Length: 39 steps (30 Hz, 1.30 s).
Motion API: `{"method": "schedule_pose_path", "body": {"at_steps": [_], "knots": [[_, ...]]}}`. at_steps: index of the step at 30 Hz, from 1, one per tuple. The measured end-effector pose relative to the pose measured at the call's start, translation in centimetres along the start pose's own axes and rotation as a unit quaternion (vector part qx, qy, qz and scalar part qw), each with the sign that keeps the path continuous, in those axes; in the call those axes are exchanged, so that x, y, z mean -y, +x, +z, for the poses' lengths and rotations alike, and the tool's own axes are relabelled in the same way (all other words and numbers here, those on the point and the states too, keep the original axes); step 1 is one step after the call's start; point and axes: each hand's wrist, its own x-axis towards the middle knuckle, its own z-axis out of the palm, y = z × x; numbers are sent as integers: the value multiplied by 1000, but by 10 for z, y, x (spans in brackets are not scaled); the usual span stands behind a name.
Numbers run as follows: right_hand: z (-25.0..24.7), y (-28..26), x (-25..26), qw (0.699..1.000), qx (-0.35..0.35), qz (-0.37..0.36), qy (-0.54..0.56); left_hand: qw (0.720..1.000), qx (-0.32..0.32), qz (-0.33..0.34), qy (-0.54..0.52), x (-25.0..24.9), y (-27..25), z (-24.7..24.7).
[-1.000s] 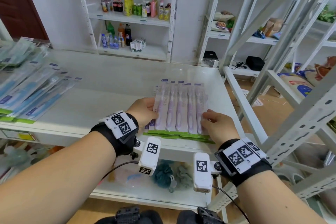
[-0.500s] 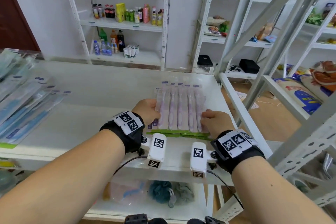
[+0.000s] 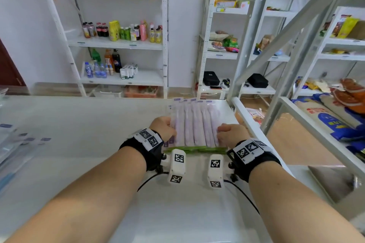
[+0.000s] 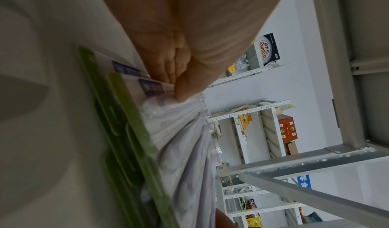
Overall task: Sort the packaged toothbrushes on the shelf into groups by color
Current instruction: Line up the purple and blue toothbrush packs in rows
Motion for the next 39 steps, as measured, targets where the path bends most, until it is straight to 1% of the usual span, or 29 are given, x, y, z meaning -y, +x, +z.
{"method": "schedule_pose_path", "body": {"at_steps": [5, 9, 11, 12, 15, 22, 27, 30, 32, 36, 39], "knots": [[-2, 17, 13, 1000, 8, 12, -17, 1000, -6, 7, -11, -6, 21, 1], [1, 26, 20, 999, 0, 11, -30, 1000, -3, -2, -24, -6, 37, -1], [3, 29, 20, 999, 16, 11, -41, 1000, -6, -5, -18, -6, 43, -2], [3, 31, 21, 999, 13, 7, -51, 1000, -7, -8, -12, -5, 46, -2], [2, 37, 21, 998, 4, 6, -60, 1000, -1, -18, 4, -4, 49, -2], [-1, 37, 24, 998, -2, -5, -57, 1000, -6, -18, 19, -7, 50, -2], [-4, 21, 33, 995, -3, -66, -78, 1000, -20, -20, -1, -10, 38, -7], [-3, 5, 39, 993, 6, -102, -64, 999, -20, -17, -26, -13, 23, -11], [1, -7, 43, 990, 20, -123, -62, 999, -22, -18, -34, -14, 12, -13], [19, -36, 50, 987, 64, -147, -19, 997, -43, -36, -57, -3, -17, -21], [38, -57, 55, 979, 100, -172, -37, 995, -67, -47, -60, 13, -41, -35]]}}
